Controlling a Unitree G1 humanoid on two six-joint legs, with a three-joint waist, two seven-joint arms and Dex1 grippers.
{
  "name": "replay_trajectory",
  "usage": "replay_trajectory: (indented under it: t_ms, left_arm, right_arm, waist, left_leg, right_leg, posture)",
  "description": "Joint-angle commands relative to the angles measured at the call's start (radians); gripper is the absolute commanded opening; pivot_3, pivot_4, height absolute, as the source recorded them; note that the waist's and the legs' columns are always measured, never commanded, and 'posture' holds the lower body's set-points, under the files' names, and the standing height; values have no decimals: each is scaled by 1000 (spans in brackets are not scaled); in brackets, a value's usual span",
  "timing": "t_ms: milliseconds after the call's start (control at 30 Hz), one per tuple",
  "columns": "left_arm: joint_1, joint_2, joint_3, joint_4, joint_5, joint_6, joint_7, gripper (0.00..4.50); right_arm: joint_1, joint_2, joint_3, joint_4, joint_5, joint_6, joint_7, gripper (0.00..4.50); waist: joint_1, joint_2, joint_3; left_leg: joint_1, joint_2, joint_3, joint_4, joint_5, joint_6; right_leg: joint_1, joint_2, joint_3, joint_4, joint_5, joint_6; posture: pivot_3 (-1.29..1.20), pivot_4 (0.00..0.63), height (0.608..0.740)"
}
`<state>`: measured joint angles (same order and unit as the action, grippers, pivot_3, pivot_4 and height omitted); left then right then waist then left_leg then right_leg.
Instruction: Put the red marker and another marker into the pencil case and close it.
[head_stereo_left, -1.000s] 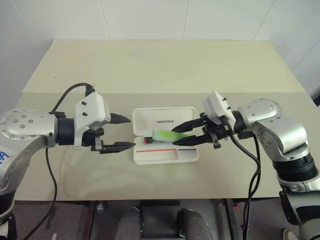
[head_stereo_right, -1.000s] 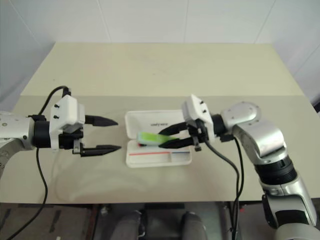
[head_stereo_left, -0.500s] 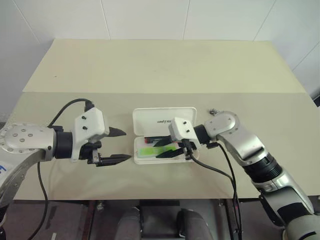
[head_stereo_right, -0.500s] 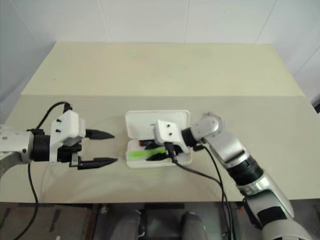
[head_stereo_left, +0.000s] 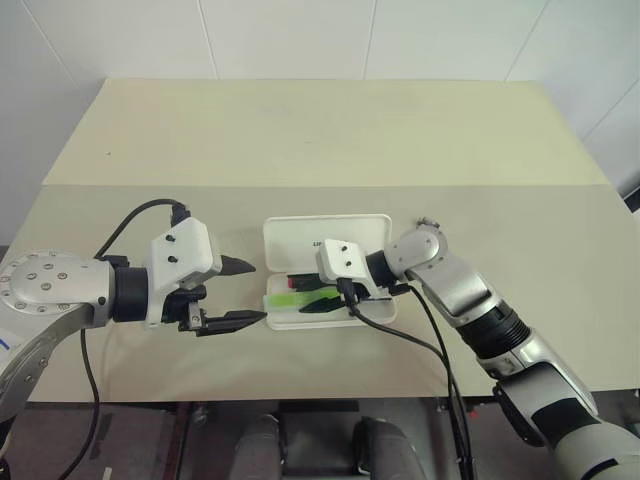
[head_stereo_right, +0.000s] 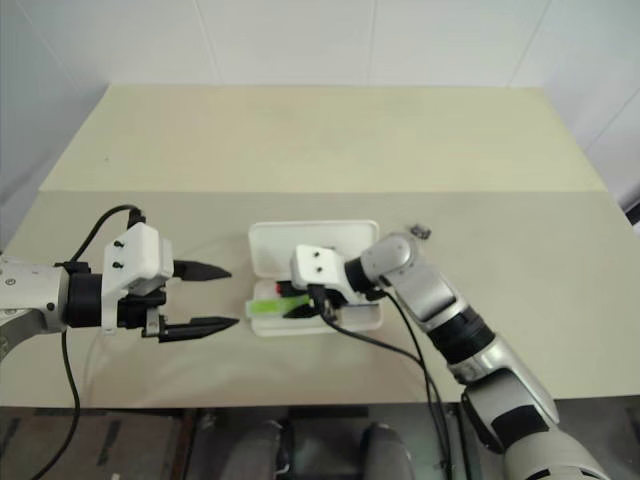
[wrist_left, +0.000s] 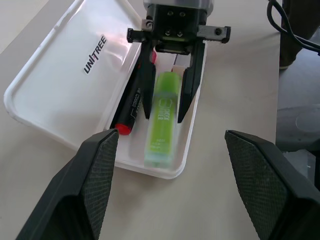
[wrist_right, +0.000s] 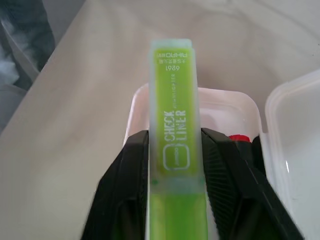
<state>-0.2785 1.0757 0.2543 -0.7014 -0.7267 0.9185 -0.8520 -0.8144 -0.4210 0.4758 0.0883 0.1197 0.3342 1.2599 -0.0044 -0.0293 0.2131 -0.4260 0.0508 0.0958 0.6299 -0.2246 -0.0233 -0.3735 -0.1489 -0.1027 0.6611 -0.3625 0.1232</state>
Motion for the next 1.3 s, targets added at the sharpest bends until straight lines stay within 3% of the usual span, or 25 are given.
replay_trajectory:
  t_ms: [33, 133, 167, 800, 933, 1300]
  left_arm:
    - [0, 19, 32, -18, -12, -4, 1, 3636]
    - [-7, 18, 26, -16, -14, -6, 3, 3636]
    - [-11, 18, 22, -14, -13, -7, 4, 3636]
    - [-67, 14, -41, 28, 24, -45, -7, 3636]
    - [-64, 15, -37, 27, 27, -44, -6, 3636]
    - [-61, 18, -35, 27, 31, -44, -4, 3636]
  right_arm:
    - [-6, 2, -15, -23, 9, -5, 13, 3176]
    - [2, -9, -20, -43, 19, 0, 28, 4310]
    - [3, -13, -25, -50, 24, 3, 34, 4455]
    - [-19, -7, -29, 0, 43, 68, 71, 4455]
    - [-42, -13, -52, -40, 128, 182, 131, 4455]
    - [-8, -55, -41, -131, 156, 208, 160, 4455]
  waist:
    - [0, 0, 0]
    - [0, 0, 0]
    - [0, 0, 0]
    - [-1, 0, 0]
    - [-1, 0, 0]
    - [0, 0, 0]
  left_leg:
    - [0, 0, 0, 0, 0, 0]
    - [0, 0, 0, 0, 0, 0]
    - [0, 0, 0, 0, 0, 0]
    - [0, 0, 0, 0, 0, 0]
    - [0, 0, 0, 0, 0, 0]
    - [0, 0, 0, 0, 0, 0]
  right_leg:
    - [0, 0, 0, 0, 0, 0]
    - [0, 0, 0, 0, 0, 0]
    - [0, 0, 0, 0, 0, 0]
    - [0, 0, 0, 0, 0, 0]
    - [0, 0, 0, 0, 0, 0]
    - [0, 0, 0, 0, 0, 0]
  posture:
    - [0, 150, 740]
    - [0, 150, 740]
    - [0, 150, 740]
    - [0, 150, 740]
    - [0, 150, 740]
    - [0, 150, 740]
